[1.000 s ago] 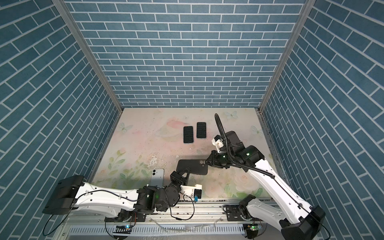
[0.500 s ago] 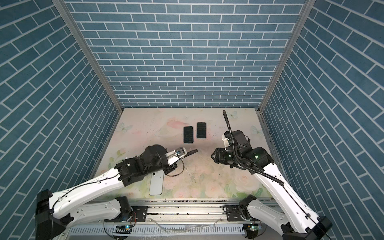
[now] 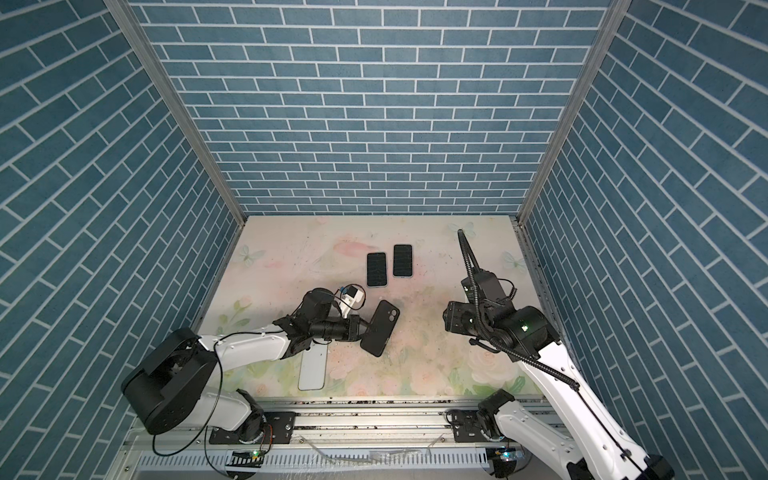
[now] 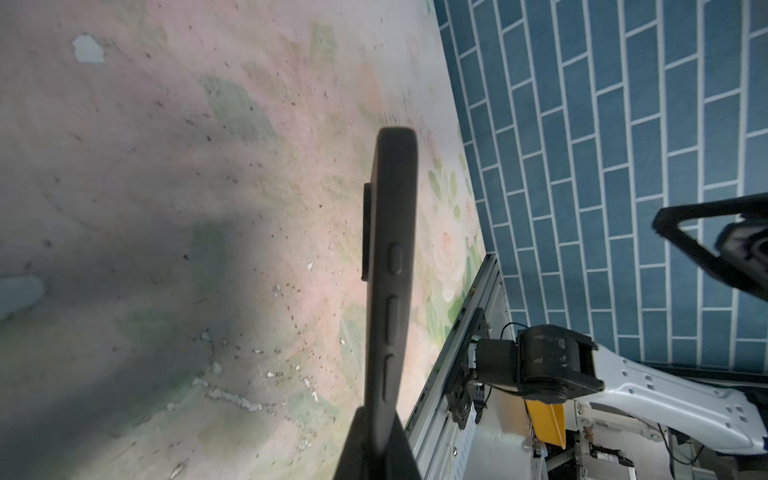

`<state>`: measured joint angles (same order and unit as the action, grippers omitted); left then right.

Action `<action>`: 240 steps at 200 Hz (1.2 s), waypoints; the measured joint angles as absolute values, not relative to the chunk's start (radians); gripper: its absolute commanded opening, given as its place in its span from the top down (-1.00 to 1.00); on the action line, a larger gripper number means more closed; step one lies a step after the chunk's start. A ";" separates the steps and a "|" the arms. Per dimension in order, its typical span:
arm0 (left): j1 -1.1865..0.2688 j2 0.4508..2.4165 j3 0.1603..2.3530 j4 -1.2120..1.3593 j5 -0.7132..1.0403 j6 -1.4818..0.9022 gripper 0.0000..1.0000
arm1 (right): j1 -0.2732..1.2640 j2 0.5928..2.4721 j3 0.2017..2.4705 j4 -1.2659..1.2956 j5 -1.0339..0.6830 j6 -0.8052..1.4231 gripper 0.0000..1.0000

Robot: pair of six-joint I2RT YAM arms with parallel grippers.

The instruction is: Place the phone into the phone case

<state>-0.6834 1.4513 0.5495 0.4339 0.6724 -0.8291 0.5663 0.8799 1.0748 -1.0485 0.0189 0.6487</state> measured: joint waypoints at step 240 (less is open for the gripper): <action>-0.754 1.188 0.503 -0.211 0.216 -0.759 -0.52 | 0.562 0.952 0.799 -0.744 -0.308 0.685 -0.97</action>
<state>-0.7540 1.1877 0.5034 -0.2108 0.2157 -0.7593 0.5625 0.9516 0.7990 -0.7441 -0.3080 0.6849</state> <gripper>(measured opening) 0.756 0.982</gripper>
